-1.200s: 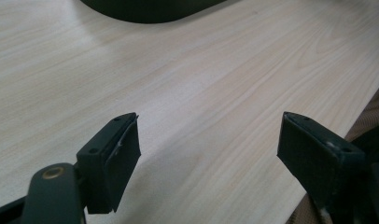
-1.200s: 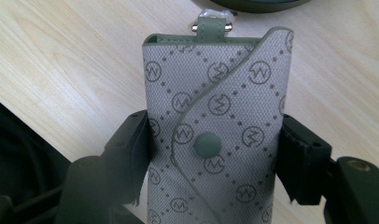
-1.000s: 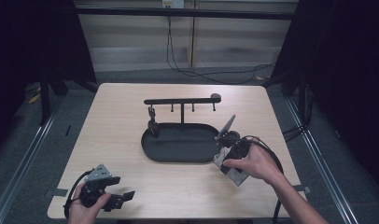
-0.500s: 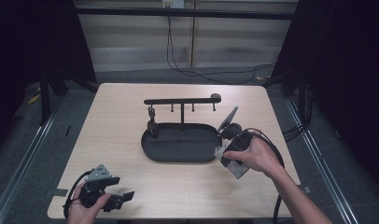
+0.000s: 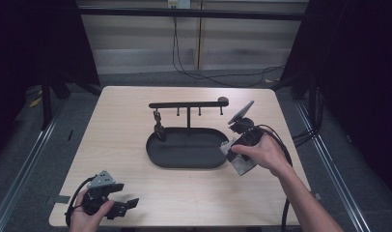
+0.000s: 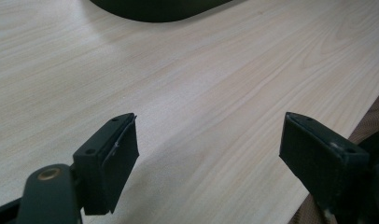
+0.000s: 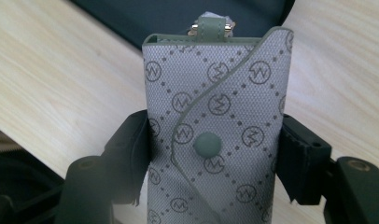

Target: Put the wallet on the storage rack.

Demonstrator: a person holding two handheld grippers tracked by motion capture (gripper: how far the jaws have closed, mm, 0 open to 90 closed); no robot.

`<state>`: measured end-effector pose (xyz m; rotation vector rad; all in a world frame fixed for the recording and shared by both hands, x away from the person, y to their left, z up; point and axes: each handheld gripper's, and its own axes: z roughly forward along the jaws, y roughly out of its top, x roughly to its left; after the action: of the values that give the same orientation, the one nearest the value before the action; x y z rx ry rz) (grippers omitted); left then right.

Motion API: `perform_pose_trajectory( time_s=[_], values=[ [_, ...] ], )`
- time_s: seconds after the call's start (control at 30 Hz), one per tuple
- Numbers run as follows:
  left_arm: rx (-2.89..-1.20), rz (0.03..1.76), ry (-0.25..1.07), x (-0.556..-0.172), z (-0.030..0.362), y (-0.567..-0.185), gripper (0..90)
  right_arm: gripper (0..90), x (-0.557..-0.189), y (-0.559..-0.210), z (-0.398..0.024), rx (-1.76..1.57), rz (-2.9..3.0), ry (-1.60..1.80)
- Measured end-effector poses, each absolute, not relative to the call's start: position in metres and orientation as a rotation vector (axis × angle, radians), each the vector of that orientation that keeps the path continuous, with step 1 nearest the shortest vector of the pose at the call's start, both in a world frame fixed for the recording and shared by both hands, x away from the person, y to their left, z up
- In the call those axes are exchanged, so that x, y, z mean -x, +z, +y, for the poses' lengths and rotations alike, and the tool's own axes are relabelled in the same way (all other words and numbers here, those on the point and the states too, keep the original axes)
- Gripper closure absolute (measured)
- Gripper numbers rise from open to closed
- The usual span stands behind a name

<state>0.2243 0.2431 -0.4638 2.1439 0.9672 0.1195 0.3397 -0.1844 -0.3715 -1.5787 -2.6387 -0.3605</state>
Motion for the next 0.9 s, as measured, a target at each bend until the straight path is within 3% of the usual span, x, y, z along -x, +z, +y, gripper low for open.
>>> perform_pose_trajectory(
  time_s=[0.9],
  values=[
    [-2.123,0.964,0.104,-0.224,0.244,-0.462,19.3,34.2,-0.377,-0.387,-0.189,1.826,-2.376,-0.637]
  ],
)
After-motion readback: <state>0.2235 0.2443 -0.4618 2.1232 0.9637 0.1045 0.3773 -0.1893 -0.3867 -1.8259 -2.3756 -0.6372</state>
